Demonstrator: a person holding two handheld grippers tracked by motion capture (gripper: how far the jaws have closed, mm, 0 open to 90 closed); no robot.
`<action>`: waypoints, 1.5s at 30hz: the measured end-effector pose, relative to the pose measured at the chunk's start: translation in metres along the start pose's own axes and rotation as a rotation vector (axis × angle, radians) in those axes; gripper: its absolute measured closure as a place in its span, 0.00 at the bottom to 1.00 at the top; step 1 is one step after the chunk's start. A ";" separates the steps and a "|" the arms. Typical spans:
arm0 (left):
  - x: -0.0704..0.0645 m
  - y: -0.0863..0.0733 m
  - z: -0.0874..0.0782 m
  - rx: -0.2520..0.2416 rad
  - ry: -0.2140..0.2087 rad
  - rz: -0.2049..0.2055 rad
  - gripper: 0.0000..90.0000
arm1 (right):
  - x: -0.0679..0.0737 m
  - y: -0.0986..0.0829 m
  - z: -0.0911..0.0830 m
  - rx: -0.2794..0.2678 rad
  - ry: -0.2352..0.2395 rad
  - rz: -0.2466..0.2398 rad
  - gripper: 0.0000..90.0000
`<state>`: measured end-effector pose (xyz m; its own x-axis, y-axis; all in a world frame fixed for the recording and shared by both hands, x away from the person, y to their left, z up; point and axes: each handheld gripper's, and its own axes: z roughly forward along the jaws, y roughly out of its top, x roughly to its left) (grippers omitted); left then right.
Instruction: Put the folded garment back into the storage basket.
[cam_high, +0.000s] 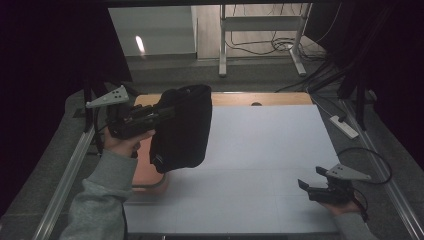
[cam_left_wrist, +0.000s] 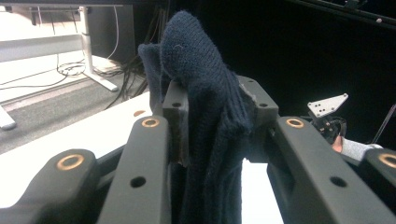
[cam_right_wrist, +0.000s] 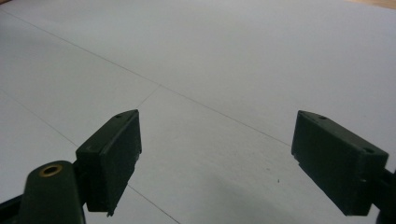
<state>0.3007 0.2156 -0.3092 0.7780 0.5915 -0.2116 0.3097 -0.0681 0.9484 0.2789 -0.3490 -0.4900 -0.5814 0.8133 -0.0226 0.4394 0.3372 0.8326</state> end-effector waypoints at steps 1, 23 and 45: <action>0.000 0.000 -0.001 -0.001 0.002 -0.001 0.75 | 0.000 0.000 0.000 0.000 0.000 0.000 0.19; 0.005 0.002 -0.031 -0.029 0.055 -0.003 0.75 | 0.000 0.001 0.001 0.000 -0.001 -0.003 0.19; 0.014 -0.005 -0.075 -0.049 0.128 -0.014 0.75 | 0.001 0.001 0.002 0.006 -0.007 -0.004 0.19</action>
<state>0.2689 0.2847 -0.2995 0.6967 0.6903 -0.1955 0.2899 -0.0217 0.9568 0.2803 -0.3473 -0.4906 -0.5785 0.8151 -0.0301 0.4408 0.3434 0.8293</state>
